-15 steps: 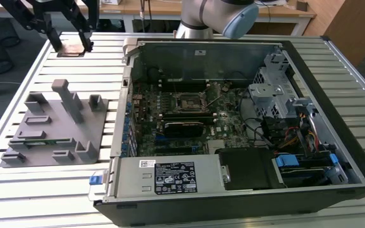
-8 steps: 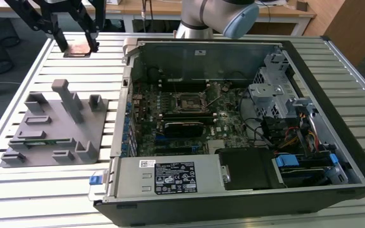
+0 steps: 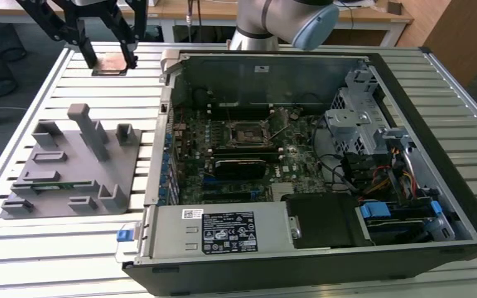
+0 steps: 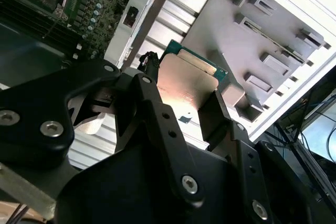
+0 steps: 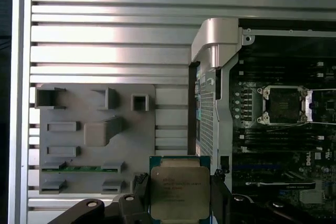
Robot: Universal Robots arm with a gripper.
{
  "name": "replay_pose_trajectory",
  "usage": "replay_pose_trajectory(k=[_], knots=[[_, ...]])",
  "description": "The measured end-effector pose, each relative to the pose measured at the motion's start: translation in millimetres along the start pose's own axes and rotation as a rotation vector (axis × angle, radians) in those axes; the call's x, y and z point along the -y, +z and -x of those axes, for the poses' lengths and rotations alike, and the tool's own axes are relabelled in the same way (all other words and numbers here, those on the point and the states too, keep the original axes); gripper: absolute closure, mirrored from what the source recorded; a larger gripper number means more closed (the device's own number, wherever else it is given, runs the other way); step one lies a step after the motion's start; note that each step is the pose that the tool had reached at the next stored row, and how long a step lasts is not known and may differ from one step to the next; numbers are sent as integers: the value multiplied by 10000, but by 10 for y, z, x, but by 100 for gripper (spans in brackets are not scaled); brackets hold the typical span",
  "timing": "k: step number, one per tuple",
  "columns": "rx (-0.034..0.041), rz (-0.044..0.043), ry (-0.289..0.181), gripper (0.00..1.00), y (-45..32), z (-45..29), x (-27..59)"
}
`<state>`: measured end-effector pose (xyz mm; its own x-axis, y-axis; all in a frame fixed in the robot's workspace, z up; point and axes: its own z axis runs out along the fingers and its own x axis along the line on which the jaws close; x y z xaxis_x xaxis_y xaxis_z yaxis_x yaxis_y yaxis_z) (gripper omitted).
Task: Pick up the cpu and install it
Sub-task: 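Pick up the cpu and move it towards the insertion slot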
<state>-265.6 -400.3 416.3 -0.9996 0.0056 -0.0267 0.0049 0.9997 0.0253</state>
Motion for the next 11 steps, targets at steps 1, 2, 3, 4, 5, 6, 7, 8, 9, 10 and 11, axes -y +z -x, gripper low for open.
replay_pose_trajectory(k=[1, 2, 3, 4, 5, 6, 7, 8, 9, 10, 11], knots=[[0, 0, 0, 45, 2, 14, 0], [0, 0, -1, 45, 3, 28, 0], [0, 0, 0, 45, 4, 41, 0], [0, 0, 0, 45, 6, 55, 0], [0, 0, 0, 45, 8, 69, 0], [0, 1, 0, 45, 9, 84, 0], [1, 1, 0, 45, 11, 100, 0], [0, 1, 0, 45, 13, 114, 0], [0, 0, 1, 45, 14, 129, -1], [1, 0, 1, 45, 15, 144, 0], [1, 1, 0, 45, 17, 159, 0]])
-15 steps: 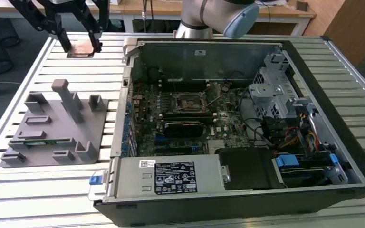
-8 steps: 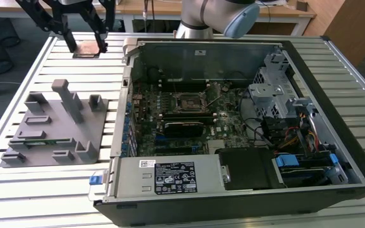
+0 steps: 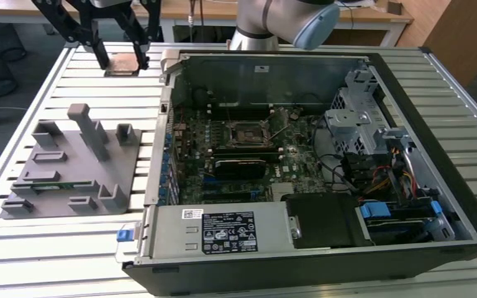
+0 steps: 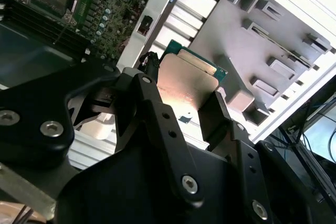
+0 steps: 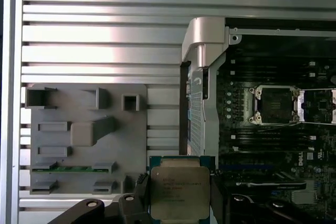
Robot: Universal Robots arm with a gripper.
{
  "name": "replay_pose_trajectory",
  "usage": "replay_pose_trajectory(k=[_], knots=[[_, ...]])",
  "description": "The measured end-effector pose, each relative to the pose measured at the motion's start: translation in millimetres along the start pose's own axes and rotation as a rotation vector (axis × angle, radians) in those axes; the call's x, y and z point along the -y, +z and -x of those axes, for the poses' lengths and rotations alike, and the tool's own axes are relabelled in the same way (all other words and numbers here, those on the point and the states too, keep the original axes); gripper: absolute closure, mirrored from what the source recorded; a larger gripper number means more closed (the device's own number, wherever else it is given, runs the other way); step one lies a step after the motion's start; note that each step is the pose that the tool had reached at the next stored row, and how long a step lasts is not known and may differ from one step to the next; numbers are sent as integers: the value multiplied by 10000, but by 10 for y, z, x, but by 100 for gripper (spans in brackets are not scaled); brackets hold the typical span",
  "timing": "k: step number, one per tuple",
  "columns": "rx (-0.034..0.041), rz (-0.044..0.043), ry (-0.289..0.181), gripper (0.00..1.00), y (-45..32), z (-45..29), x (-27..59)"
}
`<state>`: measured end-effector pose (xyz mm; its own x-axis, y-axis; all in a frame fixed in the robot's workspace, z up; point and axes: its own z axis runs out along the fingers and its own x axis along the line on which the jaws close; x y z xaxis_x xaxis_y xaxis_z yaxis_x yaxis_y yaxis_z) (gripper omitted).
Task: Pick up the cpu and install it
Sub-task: 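Pick up the cpu and move it towards the insertion slot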
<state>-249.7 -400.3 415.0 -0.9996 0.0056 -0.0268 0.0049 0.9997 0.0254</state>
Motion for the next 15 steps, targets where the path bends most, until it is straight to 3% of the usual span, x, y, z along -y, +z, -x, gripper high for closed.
replay_pose_trajectory(k=[15], knots=[[-1, -1, 1, 45, 22, 239, -1]])
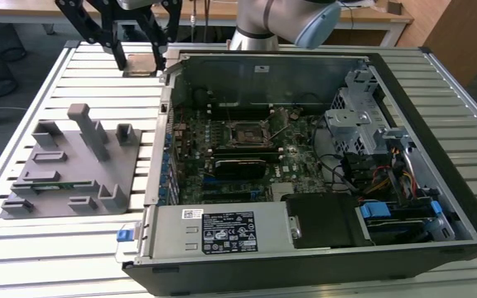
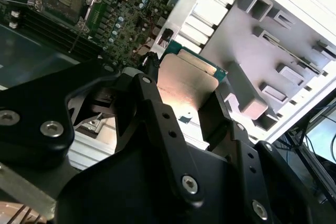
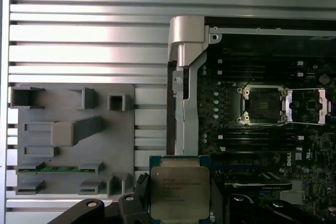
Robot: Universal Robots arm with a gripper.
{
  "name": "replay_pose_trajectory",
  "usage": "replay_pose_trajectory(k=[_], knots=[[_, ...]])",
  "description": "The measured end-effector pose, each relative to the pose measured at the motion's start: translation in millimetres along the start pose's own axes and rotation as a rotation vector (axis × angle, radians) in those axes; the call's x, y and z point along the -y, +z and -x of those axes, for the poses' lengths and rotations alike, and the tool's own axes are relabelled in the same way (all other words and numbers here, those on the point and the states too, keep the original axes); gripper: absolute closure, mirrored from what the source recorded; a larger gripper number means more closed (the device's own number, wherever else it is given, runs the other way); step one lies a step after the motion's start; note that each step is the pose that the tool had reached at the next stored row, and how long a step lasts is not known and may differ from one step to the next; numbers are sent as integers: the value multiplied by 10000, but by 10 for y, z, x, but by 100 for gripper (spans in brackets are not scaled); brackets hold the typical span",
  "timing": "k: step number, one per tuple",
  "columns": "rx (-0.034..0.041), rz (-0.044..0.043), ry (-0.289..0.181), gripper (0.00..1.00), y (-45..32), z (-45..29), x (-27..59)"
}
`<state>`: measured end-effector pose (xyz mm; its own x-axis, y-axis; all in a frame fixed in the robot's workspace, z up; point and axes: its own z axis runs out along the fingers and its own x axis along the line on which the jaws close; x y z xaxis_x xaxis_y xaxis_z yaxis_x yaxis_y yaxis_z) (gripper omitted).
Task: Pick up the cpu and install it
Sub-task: 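Pick up the cpu and move it towards the insertion slot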
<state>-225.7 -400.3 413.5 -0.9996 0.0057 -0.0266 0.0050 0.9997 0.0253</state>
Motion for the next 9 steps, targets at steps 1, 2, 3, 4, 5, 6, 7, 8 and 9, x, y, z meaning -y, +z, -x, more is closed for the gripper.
replay_pose_trajectory(k=[1, 2, 3, 4, 5, 6, 7, 8, 9], knots=[[0, 0, -1, 45, 1, 24, 0], [1, 1, -2, 45, 4, 51, 0], [0, 1, -1, 45, 6, 85, 0], [0, 0, 0, 45, 7, 115, 0], [0, 0, 0, 45, 9, 144, -1], [0, 0, 0, 45, 10, 171, -1], [-1, 0, -1, 45, 12, 197, -1], [0, 1, -1, 45, 15, 222, -1], [1, 1, -1, 45, 17, 240, -1]])
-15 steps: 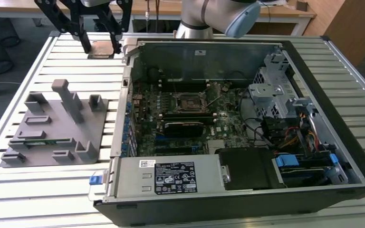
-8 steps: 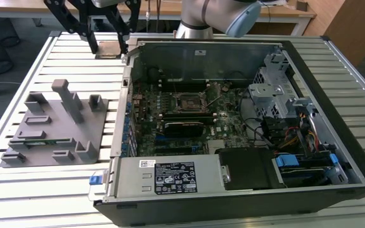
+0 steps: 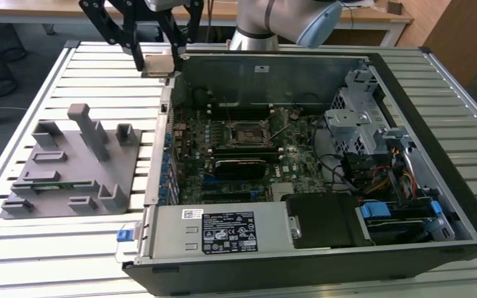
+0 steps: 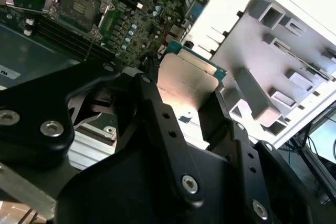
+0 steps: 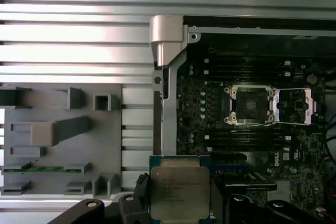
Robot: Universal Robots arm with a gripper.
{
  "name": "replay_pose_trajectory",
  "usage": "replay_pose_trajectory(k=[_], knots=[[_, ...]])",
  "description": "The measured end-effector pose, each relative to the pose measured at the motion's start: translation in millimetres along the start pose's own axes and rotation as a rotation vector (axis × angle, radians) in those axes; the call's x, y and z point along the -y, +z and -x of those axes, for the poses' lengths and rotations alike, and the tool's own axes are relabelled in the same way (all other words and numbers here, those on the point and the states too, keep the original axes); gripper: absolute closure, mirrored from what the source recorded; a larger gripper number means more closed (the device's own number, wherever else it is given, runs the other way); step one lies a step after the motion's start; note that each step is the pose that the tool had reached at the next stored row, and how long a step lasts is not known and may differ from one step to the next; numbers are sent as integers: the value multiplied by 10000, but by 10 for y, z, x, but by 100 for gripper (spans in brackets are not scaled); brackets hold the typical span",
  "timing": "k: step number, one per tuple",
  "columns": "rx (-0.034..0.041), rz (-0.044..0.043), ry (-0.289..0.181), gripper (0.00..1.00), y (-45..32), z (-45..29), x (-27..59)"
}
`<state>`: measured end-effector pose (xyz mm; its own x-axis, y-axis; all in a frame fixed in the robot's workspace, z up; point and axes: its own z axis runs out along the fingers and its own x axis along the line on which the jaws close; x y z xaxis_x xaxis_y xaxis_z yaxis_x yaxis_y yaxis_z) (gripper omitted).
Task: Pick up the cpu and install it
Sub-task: 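Pick up the cpu and move it towards the insertion slot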
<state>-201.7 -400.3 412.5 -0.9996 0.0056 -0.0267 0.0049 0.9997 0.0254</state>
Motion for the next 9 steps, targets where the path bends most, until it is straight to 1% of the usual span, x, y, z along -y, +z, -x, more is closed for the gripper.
replay_pose_trajectory(k=[4, 7, 9], knots=[[0, 0, 1, 45, 11, 105, 0], [-1, -2, 0, 45, 21, 203, -1], [-1, 0, 1, 45, 26, 250, -1]])
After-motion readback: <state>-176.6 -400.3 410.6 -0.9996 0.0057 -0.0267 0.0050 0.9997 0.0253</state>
